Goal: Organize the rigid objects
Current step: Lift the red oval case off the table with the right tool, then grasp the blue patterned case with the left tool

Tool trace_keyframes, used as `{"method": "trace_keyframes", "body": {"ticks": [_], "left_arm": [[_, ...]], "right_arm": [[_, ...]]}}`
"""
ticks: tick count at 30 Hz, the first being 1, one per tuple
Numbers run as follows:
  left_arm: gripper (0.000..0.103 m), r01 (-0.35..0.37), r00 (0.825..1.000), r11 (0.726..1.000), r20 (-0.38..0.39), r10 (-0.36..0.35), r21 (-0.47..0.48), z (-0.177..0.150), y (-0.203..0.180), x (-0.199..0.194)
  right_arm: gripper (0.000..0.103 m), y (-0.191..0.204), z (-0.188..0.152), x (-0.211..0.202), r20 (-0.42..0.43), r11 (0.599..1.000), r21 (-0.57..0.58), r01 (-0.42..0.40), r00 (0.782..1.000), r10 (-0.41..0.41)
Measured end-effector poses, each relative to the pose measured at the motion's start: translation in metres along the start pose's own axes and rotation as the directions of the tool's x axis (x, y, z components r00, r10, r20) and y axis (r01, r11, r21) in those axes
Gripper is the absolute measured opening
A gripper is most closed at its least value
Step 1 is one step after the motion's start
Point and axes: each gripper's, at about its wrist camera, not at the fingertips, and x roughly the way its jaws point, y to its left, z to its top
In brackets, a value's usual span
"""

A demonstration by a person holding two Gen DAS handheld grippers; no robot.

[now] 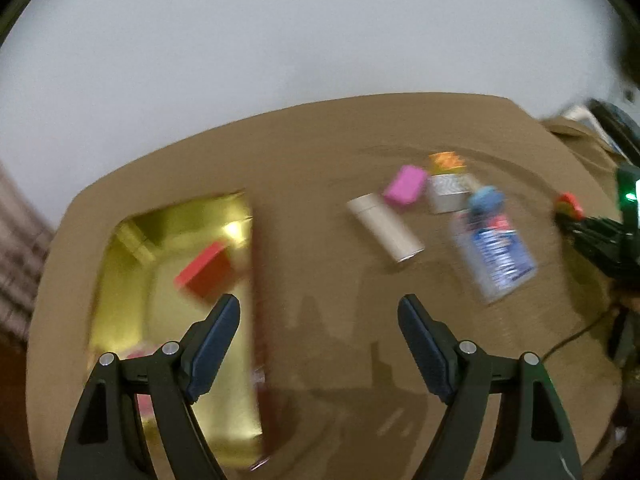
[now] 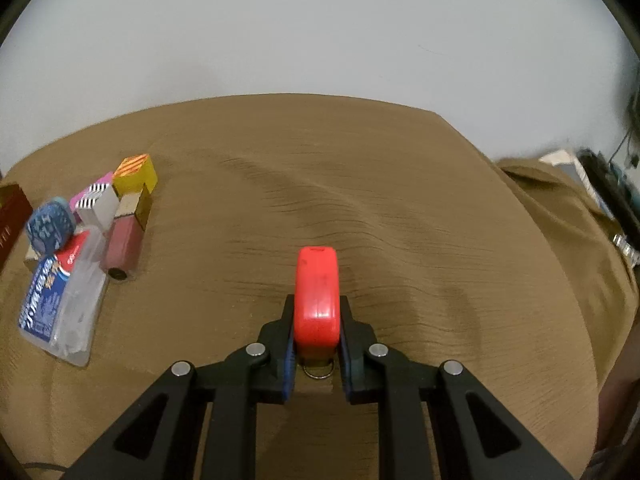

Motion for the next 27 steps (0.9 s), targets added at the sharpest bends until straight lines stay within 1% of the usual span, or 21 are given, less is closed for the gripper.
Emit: {"method": "trace_keyframes", "body": {"ticks": [2, 5, 9, 12, 16, 18, 21, 22, 23, 24, 26, 27], "left_arm": [[0.079, 0.035, 0.999, 0.998, 0.002, -0.035, 0.059, 0.013, -0.020, 0.008], [0.079, 0.081, 0.997, 0.988, -0.017, -0.079, 0.129, 0.028, -0.044, 0.022], [0.079, 0.138, 0.990, 0.972, -0.038, -0.133, 0.191, 0.043, -0.067, 0.039], [0.079, 0.177, 0.984, 0.961, -0.057, -0.168, 0.211, 0.054, -0.084, 0.053], [0.079, 0.230, 0.973, 0.946, -0.091, -0.214, 0.228, 0.062, -0.095, 0.065], [0.079, 0.230, 0.972, 0.944, -0.100, -0.212, 0.235, 0.065, -0.099, 0.072], [0.075, 0.240, 0.970, 0.943, -0.103, -0.222, 0.231, 0.069, -0.102, 0.075], [0.070, 0.248, 0.968, 0.941, -0.105, -0.229, 0.229, 0.071, -0.103, 0.076], [0.061, 0.256, 0.965, 0.939, -0.110, -0.236, 0.229, 0.071, -0.105, 0.078], [0.056, 0.263, 0.963, 0.938, -0.117, -0.242, 0.226, 0.072, -0.106, 0.079], [0.036, 0.273, 0.960, 0.937, -0.130, -0.249, 0.220, 0.072, -0.108, 0.082], [0.033, 0.273, 0.960, 0.937, -0.128, -0.250, 0.218, 0.072, -0.110, 0.082]], "right_arm": [[0.017, 0.002, 0.000, 0.001, 0.001, 1.000, -0.011, 0.012, 1.000, -0.012], [0.017, 0.001, -0.002, 0.002, 0.002, 1.000, -0.018, 0.017, 1.000, -0.017], [0.017, 0.001, -0.001, 0.000, 0.001, 1.000, -0.022, 0.023, 1.000, -0.023], [0.017, 0.004, 0.001, -0.003, 0.000, 0.999, -0.030, 0.029, 1.000, -0.029], [0.017, 0.005, 0.000, 0.000, 0.000, 0.999, -0.031, 0.030, 1.000, -0.030], [0.017, 0.005, 0.001, -0.001, 0.000, 0.999, -0.032, 0.030, 1.000, -0.030], [0.017, 0.004, 0.000, 0.000, -0.002, 0.999, -0.032, 0.030, 1.000, -0.030], [0.017, 0.003, 0.000, 0.000, -0.002, 0.999, -0.032, 0.030, 1.000, -0.030], [0.017, 0.003, 0.000, 0.000, -0.002, 0.999, -0.030, 0.029, 1.000, -0.029], [0.017, 0.003, 0.000, -0.001, -0.002, 0.999, -0.029, 0.029, 1.000, -0.029], [0.017, 0.003, 0.001, -0.001, -0.002, 0.999, -0.028, 0.030, 1.000, -0.030], [0.017, 0.003, 0.001, -0.001, -0.003, 0.999, -0.028, 0.029, 1.000, -0.029]]}}
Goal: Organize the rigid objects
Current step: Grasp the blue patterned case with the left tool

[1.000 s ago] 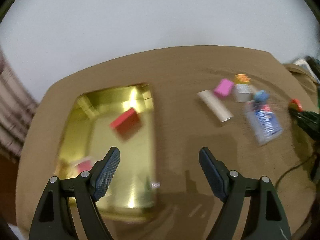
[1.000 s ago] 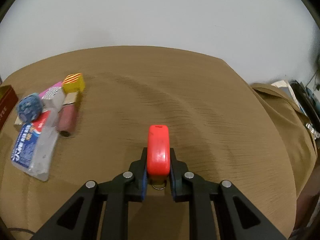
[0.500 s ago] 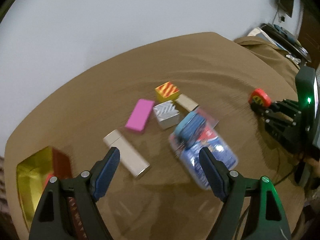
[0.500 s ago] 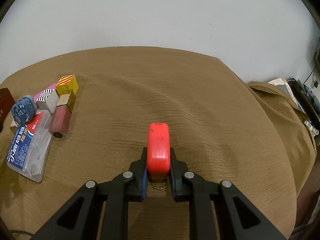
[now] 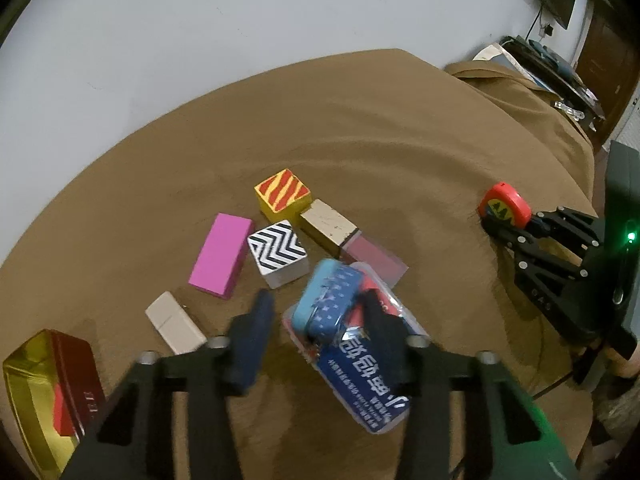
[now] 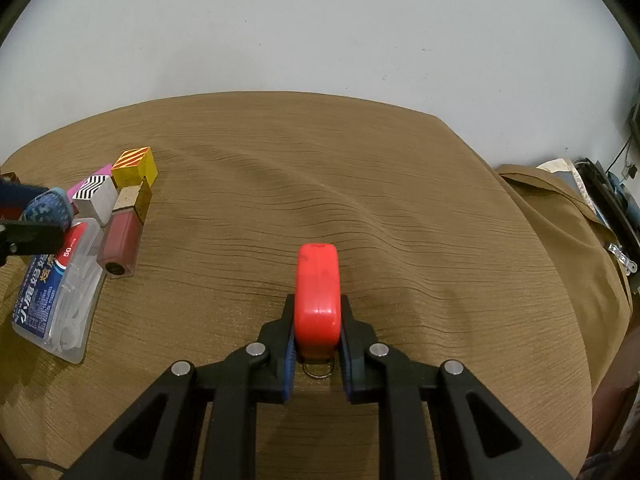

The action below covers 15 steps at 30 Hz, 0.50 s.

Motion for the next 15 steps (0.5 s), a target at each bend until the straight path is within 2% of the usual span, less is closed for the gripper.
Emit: {"method": "trace_keyframes", "body": {"ticks": [2, 15], "left_arm": [[0.018, 0.008, 1.000, 1.000, 0.009, -0.008, -0.008, -0.0016, -0.0012, -0.0019], [0.018, -0.064, 0.997, 0.993, 0.029, 0.067, -0.096, -0.0058, -0.0027, -0.0050]], "right_arm": [[0.017, 0.0005, 0.0000, -0.0002, 0.000, 1.000, 0.001, -0.001, 1.000, 0.001], [0.018, 0.0000, 0.0002, -0.0002, -0.002, 1.000, 0.003, 0.000, 1.000, 0.000]]}}
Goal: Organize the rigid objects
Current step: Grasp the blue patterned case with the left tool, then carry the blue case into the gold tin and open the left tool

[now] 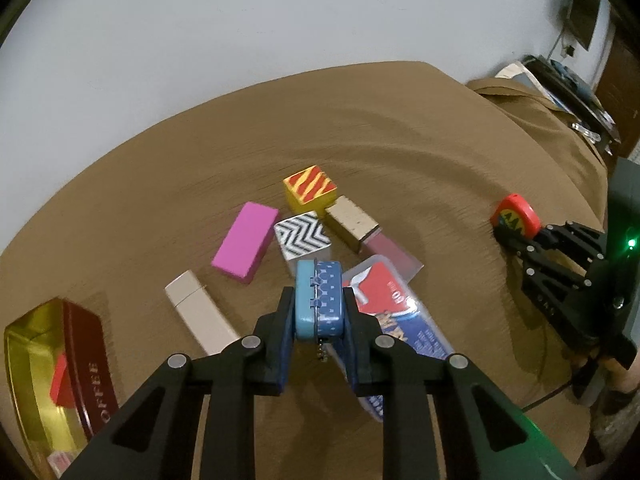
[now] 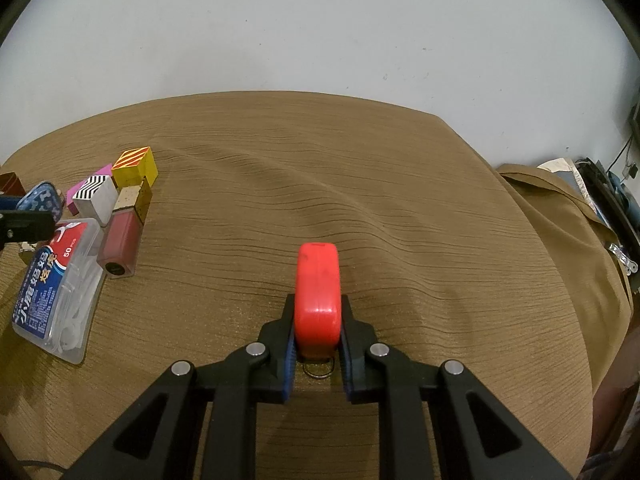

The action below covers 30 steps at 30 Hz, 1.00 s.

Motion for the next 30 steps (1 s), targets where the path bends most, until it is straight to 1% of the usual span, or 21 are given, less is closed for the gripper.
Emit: {"method": "trace_keyframes", "body": {"ticks": [3, 4, 7, 13, 16, 20, 22, 26, 28, 30], "left_arm": [[0.018, -0.035, 0.999, 0.999, -0.003, 0.035, -0.027, -0.003, -0.002, -0.002], [0.018, -0.037, 0.999, 0.999, -0.003, 0.037, -0.039, -0.006, 0.002, -0.005], [0.018, -0.075, 0.997, 0.995, -0.003, 0.075, -0.069, -0.015, 0.009, -0.014], [0.018, -0.146, 0.989, 0.977, -0.013, 0.145, -0.156, -0.031, 0.029, -0.034], [0.018, -0.173, 0.984, 0.960, -0.005, 0.176, -0.219, -0.040, 0.044, -0.047], [0.018, -0.230, 0.972, 0.937, -0.008, 0.236, -0.264, -0.050, 0.064, -0.065], [0.018, -0.242, 0.968, 0.926, -0.011, 0.250, -0.290, -0.054, 0.076, -0.073], [0.018, -0.287, 0.954, 0.891, -0.024, 0.297, -0.352, -0.064, 0.104, -0.088], [0.018, -0.296, 0.952, 0.878, -0.038, 0.305, -0.376, -0.069, 0.119, -0.091], [0.018, -0.318, 0.944, 0.860, -0.052, 0.325, -0.398, -0.076, 0.132, -0.094]], "right_arm": [[0.018, 0.000, 0.000, 0.000, 0.000, 1.000, 0.000, 0.001, 1.000, -0.001], [0.018, 0.001, 0.000, 0.000, 0.000, 1.000, 0.000, 0.001, 1.000, -0.001], [0.018, 0.000, 0.000, 0.000, -0.001, 1.000, -0.002, 0.003, 1.000, -0.003], [0.018, 0.000, 0.000, 0.000, -0.001, 1.000, -0.008, 0.009, 1.000, -0.009], [0.018, 0.000, 0.000, 0.000, -0.001, 1.000, -0.008, 0.008, 1.000, -0.008], [0.018, 0.000, 0.001, -0.001, 0.000, 1.000, -0.015, 0.008, 1.000, -0.008], [0.018, 0.000, 0.001, -0.001, 0.000, 1.000, -0.016, 0.007, 1.000, -0.007], [0.018, 0.000, 0.001, -0.001, 0.000, 1.000, -0.016, 0.008, 1.000, -0.008], [0.018, 0.000, 0.001, -0.001, 0.000, 1.000, -0.016, 0.009, 1.000, -0.009], [0.018, 0.000, 0.001, -0.001, 0.000, 1.000, -0.017, 0.009, 1.000, -0.009]]}}
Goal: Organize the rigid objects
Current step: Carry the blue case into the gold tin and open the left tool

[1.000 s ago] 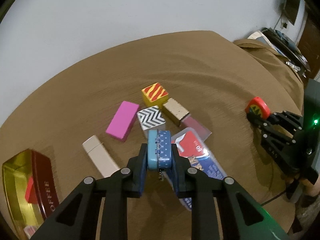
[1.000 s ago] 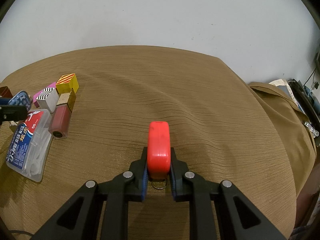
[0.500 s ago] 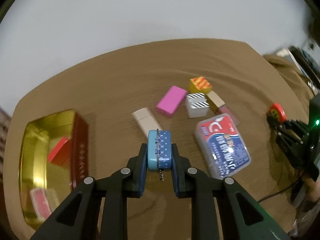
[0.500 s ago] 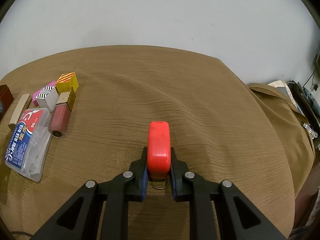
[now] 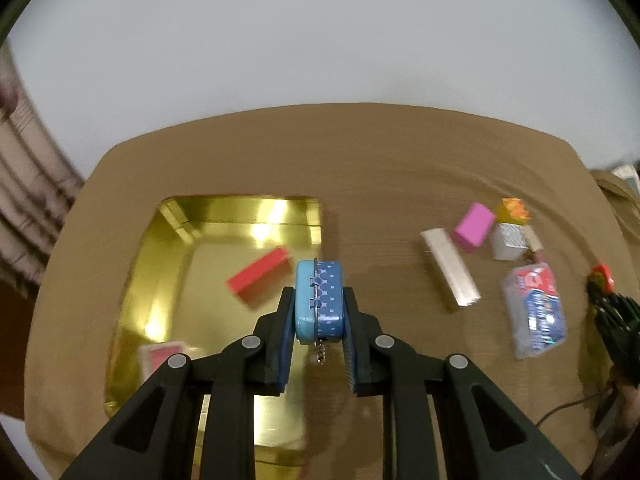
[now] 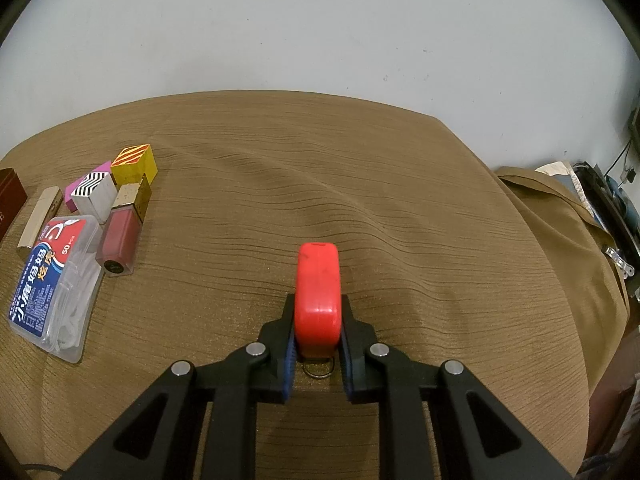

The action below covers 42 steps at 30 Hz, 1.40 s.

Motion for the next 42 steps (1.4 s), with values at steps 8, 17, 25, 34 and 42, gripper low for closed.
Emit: {"method": "trace_keyframes", "body": {"ticks": [8, 17, 25, 34, 42], "left_arm": [[0.018, -0.052, 0.998, 0.995, -0.051, 0.048, -0.083, -0.010, 0.048, 0.020], [0.018, -0.059, 0.995, 0.989, -0.090, 0.047, -0.134, -0.016, 0.078, 0.044], [0.018, -0.071, 0.992, 0.988, -0.113, 0.056, -0.139, -0.012, 0.081, 0.056], [0.019, -0.101, 0.984, 0.983, -0.164, 0.076, -0.152, -0.012, 0.090, 0.068], [0.019, -0.129, 0.976, 0.982, -0.192, 0.101, -0.140, -0.013, 0.096, 0.082]], "right_arm": [[0.018, -0.001, 0.000, 0.000, 0.000, 1.000, -0.001, 0.000, 1.000, 0.000], [0.018, -0.001, 0.000, 0.000, -0.001, 1.000, -0.002, 0.000, 1.000, 0.000], [0.018, -0.002, 0.000, 0.000, -0.001, 1.000, -0.005, 0.002, 1.000, -0.002], [0.018, -0.002, 0.000, -0.001, -0.001, 1.000, -0.008, 0.005, 1.000, -0.005], [0.018, -0.004, 0.000, -0.001, -0.001, 1.000, -0.009, 0.005, 1.000, -0.005]]}}
